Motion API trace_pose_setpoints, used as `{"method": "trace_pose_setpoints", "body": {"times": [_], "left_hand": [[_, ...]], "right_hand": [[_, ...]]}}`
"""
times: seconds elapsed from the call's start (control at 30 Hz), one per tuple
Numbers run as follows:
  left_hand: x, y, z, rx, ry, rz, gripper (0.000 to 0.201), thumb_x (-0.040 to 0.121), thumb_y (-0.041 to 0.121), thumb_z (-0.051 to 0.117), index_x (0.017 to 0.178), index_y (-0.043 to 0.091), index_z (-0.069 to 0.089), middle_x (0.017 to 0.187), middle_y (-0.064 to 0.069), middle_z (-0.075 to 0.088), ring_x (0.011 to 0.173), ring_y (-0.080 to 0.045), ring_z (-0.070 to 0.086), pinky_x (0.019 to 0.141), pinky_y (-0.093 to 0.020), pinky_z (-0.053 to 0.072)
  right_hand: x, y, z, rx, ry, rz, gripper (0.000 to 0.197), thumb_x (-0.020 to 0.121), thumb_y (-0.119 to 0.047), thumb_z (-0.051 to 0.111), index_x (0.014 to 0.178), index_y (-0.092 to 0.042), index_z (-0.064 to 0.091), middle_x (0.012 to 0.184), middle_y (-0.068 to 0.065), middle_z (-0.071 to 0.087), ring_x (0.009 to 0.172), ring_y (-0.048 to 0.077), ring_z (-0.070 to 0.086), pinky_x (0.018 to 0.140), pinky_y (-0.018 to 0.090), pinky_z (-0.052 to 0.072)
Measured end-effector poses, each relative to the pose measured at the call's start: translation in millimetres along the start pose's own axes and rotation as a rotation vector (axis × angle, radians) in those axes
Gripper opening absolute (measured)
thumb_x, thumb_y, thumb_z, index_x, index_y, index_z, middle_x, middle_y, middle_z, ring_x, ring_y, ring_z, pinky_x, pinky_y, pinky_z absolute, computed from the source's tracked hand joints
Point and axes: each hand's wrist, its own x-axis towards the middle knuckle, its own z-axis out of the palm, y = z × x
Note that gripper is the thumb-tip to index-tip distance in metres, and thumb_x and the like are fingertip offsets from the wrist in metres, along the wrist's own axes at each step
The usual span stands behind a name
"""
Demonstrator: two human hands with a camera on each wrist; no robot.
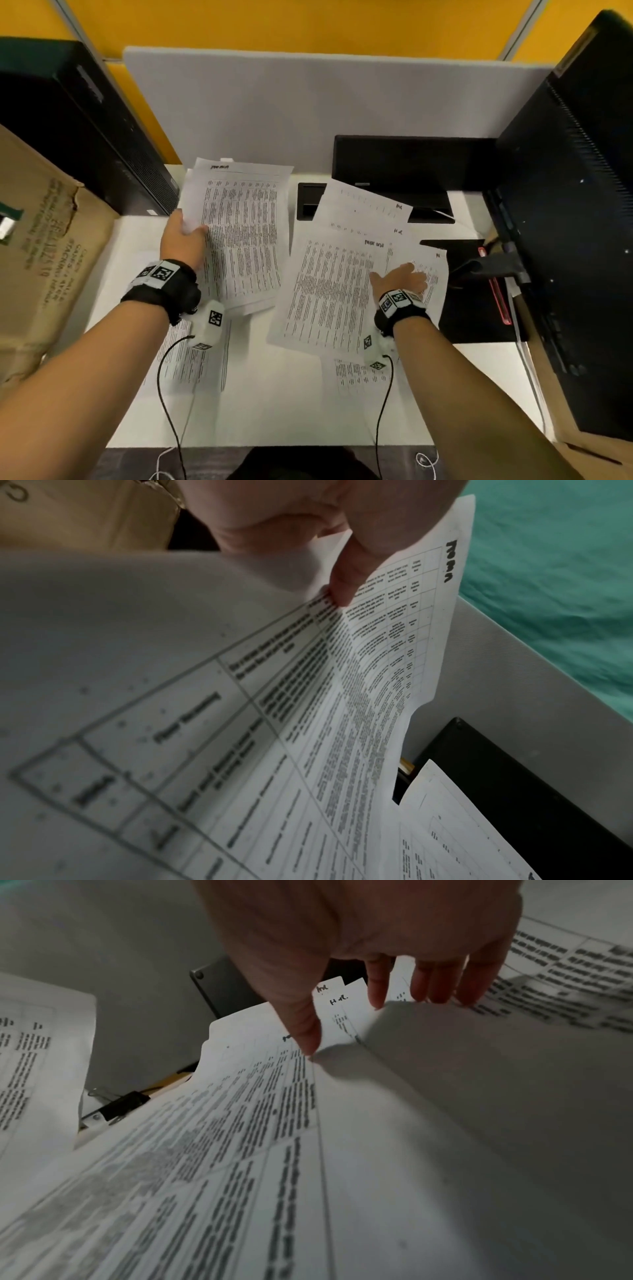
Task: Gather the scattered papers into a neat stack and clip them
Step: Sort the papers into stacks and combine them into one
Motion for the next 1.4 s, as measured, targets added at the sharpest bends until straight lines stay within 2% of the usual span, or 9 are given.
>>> {"method": "trace_pose_setpoints", "body": {"times": [0.2,0.37,0.53,0.83,0.97,1.13,1.27,1.33,1.4], "left_hand": [[0,0,4,-0.017,-0.015,-0.013,0.031,0.094,0.011,0.052,0.125,0.014,0.050,0.124,-0.010,0.060,0.109,-0.028,0.058,0.089,-0.035,0.046],[2,5,4,-0.024,-0.026,-0.013,0.034,0.094,0.013,0.052,0.128,0.017,0.050,0.127,-0.007,0.060,0.112,-0.028,0.058,0.094,-0.041,0.047],[9,10,-3,-0.022,0.005,0.007,0.028,0.093,0.016,0.054,0.120,0.017,0.052,0.123,-0.006,0.061,0.110,-0.028,0.059,0.093,-0.042,0.048],[-3,9,9,-0.098,-0.076,-0.034,0.034,0.092,0.009,0.054,0.125,0.015,0.056,0.123,-0.004,0.063,0.112,-0.025,0.060,0.096,-0.036,0.048],[-26,25,30,-0.233,-0.165,-0.072,0.028,0.093,0.001,0.049,0.117,0.013,0.058,0.103,-0.003,0.068,0.088,-0.017,0.066,0.063,-0.019,0.055],[-43,40,55,-0.306,-0.334,-0.106,0.038,0.090,0.002,0.053,0.124,0.015,0.062,0.115,-0.004,0.069,0.104,-0.022,0.066,0.093,-0.037,0.052],[-39,29,72,-0.313,-0.411,-0.147,0.040,0.087,0.041,0.052,0.119,0.023,0.065,0.117,-0.001,0.070,0.110,-0.023,0.065,0.103,-0.047,0.046],[-39,25,75,-0.291,-0.429,-0.216,0.075,0.077,0.075,0.042,0.131,0.024,0.057,0.131,0.002,0.061,0.122,-0.021,0.056,0.109,-0.045,0.038],[-45,24,74,-0.194,-0.411,-0.214,0.083,0.073,0.079,0.050,0.132,0.019,0.051,0.134,0.005,0.056,0.122,-0.020,0.053,0.106,-0.043,0.039]], "right_hand": [[2,-2,-2,0.087,0.119,-0.054,0.098,0.071,-0.035,0.084,0.143,-0.008,0.023,0.148,0.019,0.028,0.137,0.037,0.028,0.112,0.051,0.029],[7,1,-5,0.252,0.177,-0.147,0.067,0.083,0.005,0.065,0.140,-0.002,0.031,0.133,0.023,0.051,0.122,0.040,0.051,0.097,0.044,0.047],[1,10,-27,0.249,0.163,-0.274,0.024,0.096,-0.011,0.050,0.116,0.000,0.057,0.113,0.020,0.064,0.099,0.036,0.062,0.077,0.035,0.051],[-32,-13,-140,0.820,0.124,-0.537,0.028,0.092,-0.023,0.062,0.120,-0.019,0.065,0.110,-0.009,0.070,0.098,0.008,0.066,0.082,0.026,0.051],[-42,-39,-143,0.918,-0.098,-0.530,0.028,0.092,-0.020,0.061,0.119,-0.016,0.067,0.104,-0.007,0.073,0.092,0.006,0.070,0.071,0.021,0.055],[-44,-54,-108,0.781,-0.246,-0.505,0.031,0.097,-0.025,0.055,0.127,-0.019,0.061,0.110,-0.008,0.069,0.091,0.001,0.064,0.073,0.021,0.054],[-47,-56,-79,0.726,-0.298,-0.461,0.037,0.089,-0.041,0.060,0.124,-0.028,0.062,0.119,-0.008,0.069,0.110,0.016,0.064,0.099,0.047,0.048],[-49,-57,-70,0.705,-0.274,-0.428,0.041,0.090,-0.040,0.061,0.125,-0.019,0.055,0.116,-0.010,0.064,0.108,0.014,0.060,0.097,0.038,0.046],[-49,-57,-64,0.664,-0.210,-0.408,0.040,0.095,-0.035,0.058,0.127,-0.012,0.047,0.111,-0.008,0.054,0.104,0.014,0.053,0.087,0.028,0.041]]}}
